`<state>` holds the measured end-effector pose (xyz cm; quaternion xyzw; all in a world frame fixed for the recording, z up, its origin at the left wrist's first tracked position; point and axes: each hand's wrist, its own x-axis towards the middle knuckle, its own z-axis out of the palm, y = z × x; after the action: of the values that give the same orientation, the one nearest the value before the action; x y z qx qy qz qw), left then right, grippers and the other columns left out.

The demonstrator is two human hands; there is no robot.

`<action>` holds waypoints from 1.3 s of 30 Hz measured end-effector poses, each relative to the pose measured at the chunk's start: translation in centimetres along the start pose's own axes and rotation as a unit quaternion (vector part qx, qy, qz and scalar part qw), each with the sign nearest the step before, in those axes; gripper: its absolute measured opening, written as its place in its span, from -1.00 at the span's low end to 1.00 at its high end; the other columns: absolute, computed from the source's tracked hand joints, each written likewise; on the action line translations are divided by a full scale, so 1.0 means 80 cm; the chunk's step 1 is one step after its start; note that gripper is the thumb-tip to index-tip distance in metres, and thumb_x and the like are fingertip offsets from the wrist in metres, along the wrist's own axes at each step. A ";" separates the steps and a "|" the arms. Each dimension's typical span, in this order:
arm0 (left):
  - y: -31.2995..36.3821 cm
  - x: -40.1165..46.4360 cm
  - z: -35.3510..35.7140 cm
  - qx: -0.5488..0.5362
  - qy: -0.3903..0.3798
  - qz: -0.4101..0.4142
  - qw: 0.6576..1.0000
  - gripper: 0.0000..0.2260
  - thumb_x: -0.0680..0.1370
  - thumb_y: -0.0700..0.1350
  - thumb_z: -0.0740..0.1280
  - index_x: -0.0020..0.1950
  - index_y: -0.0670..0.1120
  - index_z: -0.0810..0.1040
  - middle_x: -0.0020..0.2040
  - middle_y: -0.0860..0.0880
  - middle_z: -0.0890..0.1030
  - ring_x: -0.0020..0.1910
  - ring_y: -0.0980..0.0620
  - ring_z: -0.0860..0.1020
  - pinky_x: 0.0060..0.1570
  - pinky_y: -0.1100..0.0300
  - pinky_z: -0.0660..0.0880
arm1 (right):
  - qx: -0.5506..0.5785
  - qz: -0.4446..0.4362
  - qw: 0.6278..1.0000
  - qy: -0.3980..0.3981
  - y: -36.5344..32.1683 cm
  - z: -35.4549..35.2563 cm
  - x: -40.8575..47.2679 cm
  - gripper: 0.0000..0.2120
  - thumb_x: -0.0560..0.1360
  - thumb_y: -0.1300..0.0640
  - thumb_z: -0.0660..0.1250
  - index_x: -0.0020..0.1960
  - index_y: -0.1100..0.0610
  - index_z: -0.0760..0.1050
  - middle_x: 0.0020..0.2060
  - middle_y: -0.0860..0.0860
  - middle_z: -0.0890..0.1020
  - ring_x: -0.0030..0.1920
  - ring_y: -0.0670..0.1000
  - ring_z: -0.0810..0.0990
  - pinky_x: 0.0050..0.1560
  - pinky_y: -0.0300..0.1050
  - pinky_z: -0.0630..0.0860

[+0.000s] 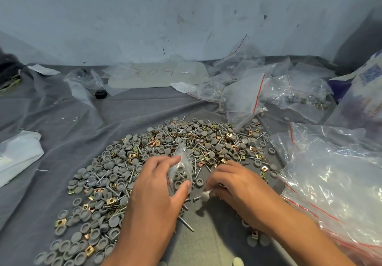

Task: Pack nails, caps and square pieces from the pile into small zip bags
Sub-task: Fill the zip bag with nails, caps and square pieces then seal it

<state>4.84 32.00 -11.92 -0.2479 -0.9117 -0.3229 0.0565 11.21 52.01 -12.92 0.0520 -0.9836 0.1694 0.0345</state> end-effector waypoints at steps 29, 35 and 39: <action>0.011 -0.005 0.003 0.013 -0.042 0.049 0.998 -0.46 0.42 0.01 0.54 0.37 0.13 0.48 0.14 0.35 0.33 0.00 0.30 0.43 -0.02 0.46 0.32 | 0.040 -0.078 0.984 0.155 -0.053 -0.026 -0.001 -0.90 0.56 0.17 0.43 0.06 0.05 0.58 -0.06 -0.09 0.58 -0.13 -0.04 0.60 -0.16 -0.08 0.60; 0.015 -0.005 0.008 -0.011 -0.044 0.045 0.998 -0.54 0.40 0.02 0.54 0.26 0.11 0.50 0.08 0.37 0.31 0.07 0.45 0.38 -0.14 0.52 0.30 | 0.048 -0.074 0.976 0.200 -0.066 -0.023 0.004 -0.59 0.44 0.41 0.45 0.21 0.09 0.59 0.02 -0.05 0.61 -0.04 -0.04 0.62 -0.08 -0.11 0.62; 0.014 -0.005 0.005 -0.025 -0.028 0.042 0.998 -0.50 0.42 0.08 0.49 0.33 0.21 0.47 0.12 0.40 0.34 0.12 0.46 0.37 -0.09 0.53 0.35 | 0.093 -0.061 0.956 0.272 -0.050 -0.026 0.006 -0.58 0.37 0.48 0.44 0.14 0.13 0.61 -0.01 -0.10 0.59 -0.04 -0.18 0.55 0.03 -0.41 0.47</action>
<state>5.76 32.88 -11.72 -0.2957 -0.8934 -0.3360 0.0385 11.30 48.90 -9.63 0.0664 -0.9120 0.2652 0.3059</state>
